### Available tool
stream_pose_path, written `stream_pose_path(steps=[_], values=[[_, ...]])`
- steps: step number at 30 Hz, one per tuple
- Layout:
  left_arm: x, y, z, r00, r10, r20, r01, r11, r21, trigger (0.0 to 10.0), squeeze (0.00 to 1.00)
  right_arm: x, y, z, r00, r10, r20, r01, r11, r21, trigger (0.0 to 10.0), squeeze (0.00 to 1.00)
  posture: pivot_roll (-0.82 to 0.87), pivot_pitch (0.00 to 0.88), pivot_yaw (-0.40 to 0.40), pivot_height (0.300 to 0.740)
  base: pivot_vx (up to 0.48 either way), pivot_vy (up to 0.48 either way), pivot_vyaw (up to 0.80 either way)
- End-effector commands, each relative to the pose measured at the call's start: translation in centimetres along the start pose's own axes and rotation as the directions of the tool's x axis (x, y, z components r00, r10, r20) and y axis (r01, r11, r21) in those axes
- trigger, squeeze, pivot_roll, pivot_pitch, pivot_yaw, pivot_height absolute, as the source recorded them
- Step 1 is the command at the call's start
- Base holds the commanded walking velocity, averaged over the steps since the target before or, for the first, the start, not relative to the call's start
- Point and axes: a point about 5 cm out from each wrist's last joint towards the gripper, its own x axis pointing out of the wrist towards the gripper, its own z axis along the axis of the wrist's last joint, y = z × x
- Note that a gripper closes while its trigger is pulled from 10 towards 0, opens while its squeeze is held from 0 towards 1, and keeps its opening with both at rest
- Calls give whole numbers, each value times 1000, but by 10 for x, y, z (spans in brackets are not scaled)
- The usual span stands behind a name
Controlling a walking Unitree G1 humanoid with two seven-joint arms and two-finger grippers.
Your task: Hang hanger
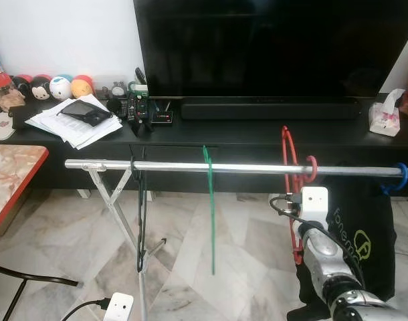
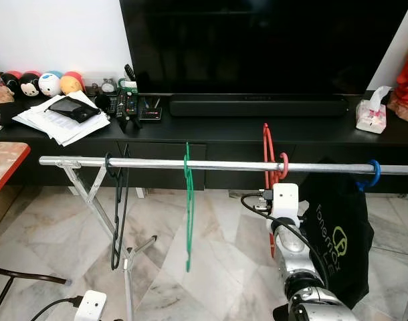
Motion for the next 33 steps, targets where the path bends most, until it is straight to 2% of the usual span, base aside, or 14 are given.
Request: stream_pose_path(steps=[1, 10, 14, 24, 25, 26, 28, 29, 30, 33], values=[[-1, 0, -6, 999, -8, -31, 8, 1000, 11, 10000, 0, 2, 1, 1, 1000, 1, -28, -1, 1000, -21, 10000, 0, -96, 0, -8, 740, 0, 0, 0], [-2, -1, -8, 999, -16, -39, 17, 1000, 10, 10000, 0, -3, 9, -13, 996, 28, -84, -29, 999, -18, 10000, 0, -98, 0, -5, 740, 0, 0, 0], [-2, -1, -8, 999, -21, -45, 22, 1000, 13, 10000, 0, -6, 14, -25, 989, 29, -142, -32, 999, -19, 10000, 0, -99, 0, -3, 740, 0, 0, 0], [-2, -1, -8, 999, -24, -45, 25, 999, 21, 10000, 0, -9, 17, -27, 993, 24, -112, -25, 1000, -3, 10000, 0, -100, 0, 1, 740, 0, 0, 0], [-2, -1, -8, 999, -24, -44, 25, 999, 22, 10000, 0, -10, 16, -26, 996, 19, -88, -19, 1000, 3, 10000, 361, -100, 0, 1, 740, 0, 0, 0], [-2, -1, -8, 999, -24, -43, 25, 999, 23, 10000, 0, -10, 16, -25, 997, 17, -75, -16, 1000, 11, 10000, 773, -100, 0, 1, 740, 0, 0, 0], [-2, -1, -8, 999, -24, -43, 25, 999, 23, 10000, 0, -10, 16, -24, 998, 15, -68, -15, 1000, 15, 10000, 773, -99, 0, 1, 740, 0, 0, 0], [-2, -1, -8, 999, -25, -43, 26, 999, 23, 10000, 0, -10, 16, -24, 998, 15, -63, -14, 1000, 18, 10000, 910, -99, 0, 1, 740, 0, 0, 0], [-2, -1, -8, 999, -25, -42, 26, 999, 23, 10000, 0, -10, 16, -24, 998, 14, -56, -13, 1000, 20, 10000, 1000, -99, 0, 0, 740, 0, 0, 0], [-2, -1, -8, 999, -25, -42, 26, 999, 23, 10000, 0, -11, 16, -23, 999, 10, -45, -9, 1000, 21, 10000, 1000, -99, 0, 0, 740, 0, 0, 0]])
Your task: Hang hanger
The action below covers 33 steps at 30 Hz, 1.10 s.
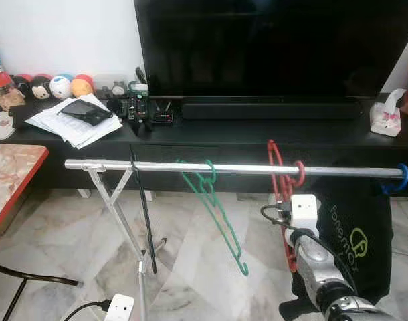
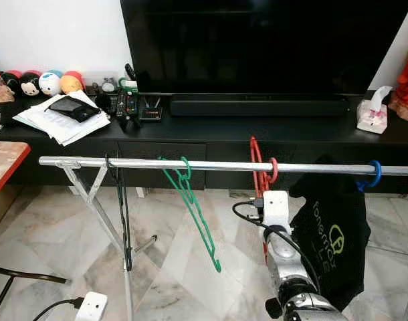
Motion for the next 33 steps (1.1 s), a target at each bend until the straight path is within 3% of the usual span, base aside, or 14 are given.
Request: stream_pose_path(steps=[1, 23, 33], values=[[-1, 0, -5, 1000, -6, -22, 7, 1000, 20, 10000, 0, 0, -1, 5, 999, -17, 36, 17, 1000, 11, 10000, 1000, -101, 0, 1, 740, 0, 0, 0], [-2, -2, -6, 1000, -15, -23, 15, 1000, 21, 10000, 0, -9, -1, 10, 985, -16, 170, 6, 998, 58, 10000, 1000, -105, 0, 0, 740, 0, 0, 0], [-1, -3, -6, 1000, -20, -24, 20, 1000, 21, 10000, 0, -20, -10, 13, 965, -64, 256, 40, 995, 96, 10000, 1000, -111, 0, -1, 740, 0, 0, 0]])
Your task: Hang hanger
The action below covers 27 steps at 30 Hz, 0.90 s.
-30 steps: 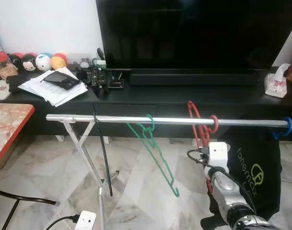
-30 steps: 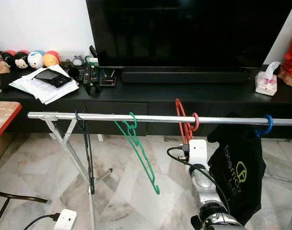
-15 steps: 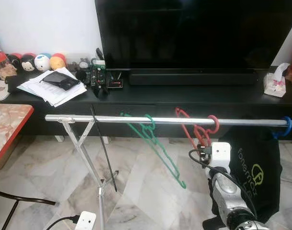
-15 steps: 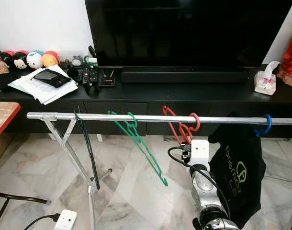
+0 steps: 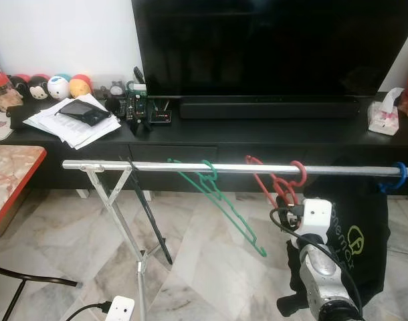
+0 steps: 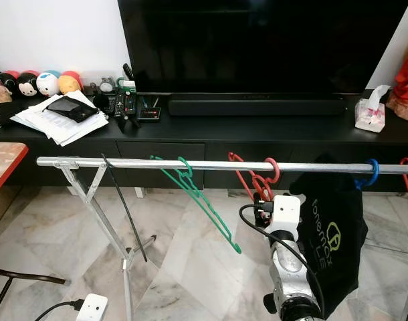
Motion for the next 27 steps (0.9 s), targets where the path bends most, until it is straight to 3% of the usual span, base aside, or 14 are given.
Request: stream_pose_path(steps=[1, 12, 16, 22, 23, 24, 27], values=[[-1, -2, -3, 1000, -13, -17, 13, 1000, 22, 10000, 0, -3, -3, 3, 999, -17, 29, 16, 1000, 12, 10000, 1000, -112, 0, -1, 740, 0, 0, 0], [-2, -2, -7, 999, -14, -33, 15, 999, 28, 10000, 0, -27, -4, 7, 993, -7, 115, 8, 1000, -4, 10000, 1000, -116, 0, -2, 740, 0, 0, 0], [-2, -1, -10, 999, -14, -39, 15, 999, 34, 10000, 0, -47, -2, 16, 984, 44, 171, -39, 999, -34, 10000, 1000, -120, 0, 1, 740, 0, 0, 0], [-3, -1, -11, 999, -13, -49, 15, 999, 45, 10000, 0, -59, 0, 15, 986, 74, 149, -68, 997, -42, 10000, 1000, -133, 0, 5, 740, 0, 0, 0], [-3, -1, -12, 998, -12, -54, 15, 999, 49, 10000, 0, -61, -2, 12, 988, 74, 138, -69, 997, -41, 10000, 365, -130, 0, 4, 740, 0, 0, 0], [-3, -1, -12, 998, -11, -58, 14, 998, 53, 10000, 0, -62, -5, 10, 990, 72, 121, -67, 997, -47, 10000, 0, -129, 0, 4, 740, 0, 0, 0], [-3, 0, -13, 998, -8, -60, 11, 999, 53, 10000, 0, -62, -6, 11, 991, 72, 110, -67, 996, -53, 10000, 0, -130, 0, 5, 740, 0, 0, 0]])
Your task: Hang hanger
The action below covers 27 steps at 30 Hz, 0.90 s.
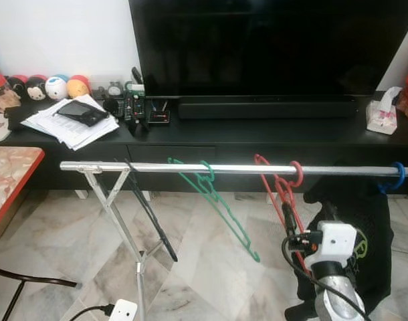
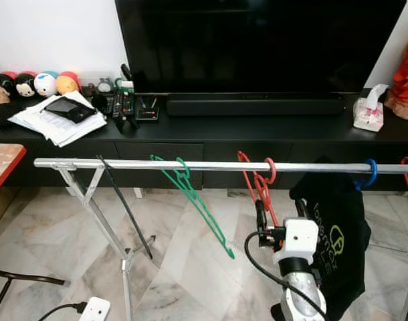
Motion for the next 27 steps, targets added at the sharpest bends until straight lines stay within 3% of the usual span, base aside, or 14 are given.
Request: stream_pose_path(steps=[1, 9, 27], values=[[-2, 3, -7, 999, 10, -32, -10, 1000, 12, 10000, 0, 0, -1, 4, 1000, 11, -4, -11, 1000, -9, 10000, 0, -130, 0, 5, 740, 0, 0, 0], [-2, 6, -10, 997, 31, -68, -28, 998, 47, 10000, 0, 4, -2, 4, 997, 54, -50, -55, 998, -32, 10000, 0, -127, 0, 9, 740, 0, 0, 0], [-2, 4, -9, 998, 30, -61, -30, 1000, 4, 10000, 0, 6, -4, 2, 994, 56, -98, -61, 997, -51, 10000, 0, -131, 0, 1, 740, 0, 0, 0]])
